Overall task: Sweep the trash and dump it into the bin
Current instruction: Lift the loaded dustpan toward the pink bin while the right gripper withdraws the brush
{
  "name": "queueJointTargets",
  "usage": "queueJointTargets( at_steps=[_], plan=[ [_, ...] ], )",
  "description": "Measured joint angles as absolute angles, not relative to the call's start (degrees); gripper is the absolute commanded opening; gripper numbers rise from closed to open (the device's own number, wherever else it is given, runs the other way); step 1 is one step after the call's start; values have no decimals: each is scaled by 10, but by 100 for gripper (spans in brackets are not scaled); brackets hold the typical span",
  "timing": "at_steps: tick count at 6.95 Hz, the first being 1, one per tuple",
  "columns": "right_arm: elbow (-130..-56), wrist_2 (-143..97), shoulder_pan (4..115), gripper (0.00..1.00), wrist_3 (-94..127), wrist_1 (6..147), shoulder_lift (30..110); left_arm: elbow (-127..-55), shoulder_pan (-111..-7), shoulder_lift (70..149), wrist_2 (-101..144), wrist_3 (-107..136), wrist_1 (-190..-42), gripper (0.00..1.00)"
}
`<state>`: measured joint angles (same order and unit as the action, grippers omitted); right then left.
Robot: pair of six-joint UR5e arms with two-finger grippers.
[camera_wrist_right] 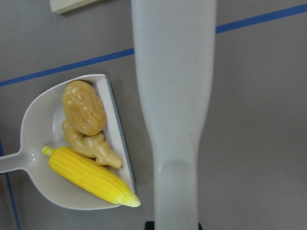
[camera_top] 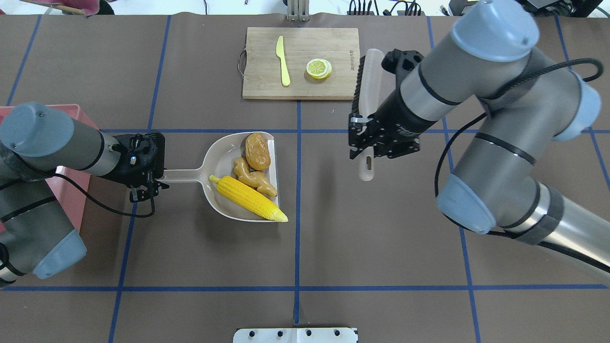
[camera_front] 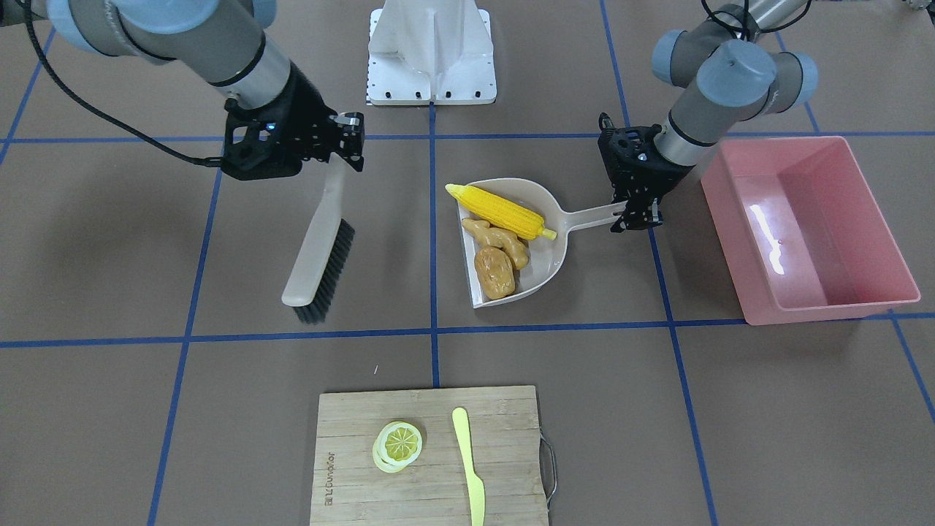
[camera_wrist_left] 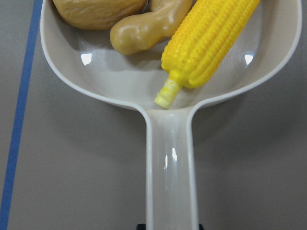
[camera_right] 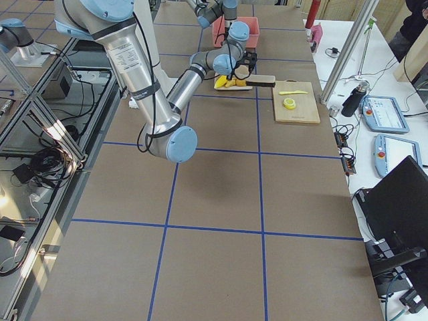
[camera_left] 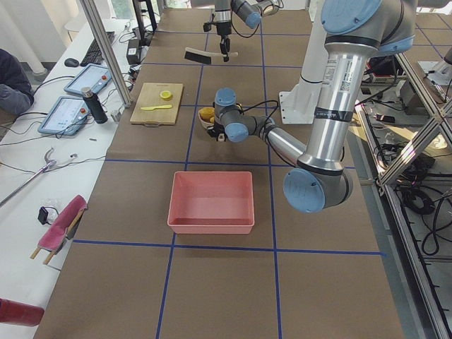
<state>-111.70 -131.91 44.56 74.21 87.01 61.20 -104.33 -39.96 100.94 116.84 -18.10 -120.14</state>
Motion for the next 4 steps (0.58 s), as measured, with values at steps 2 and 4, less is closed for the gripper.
queueJointTargets(
  at_steps=[2,4],
  plan=[
    [-1177,-1319,487,0,635,945,688,-1085,-413,961,1170,-142,-1258,0],
    [-1205,-1319,517,0,524,969,791,-1131,-475,871,1213,-112,-1324,0]
  ],
)
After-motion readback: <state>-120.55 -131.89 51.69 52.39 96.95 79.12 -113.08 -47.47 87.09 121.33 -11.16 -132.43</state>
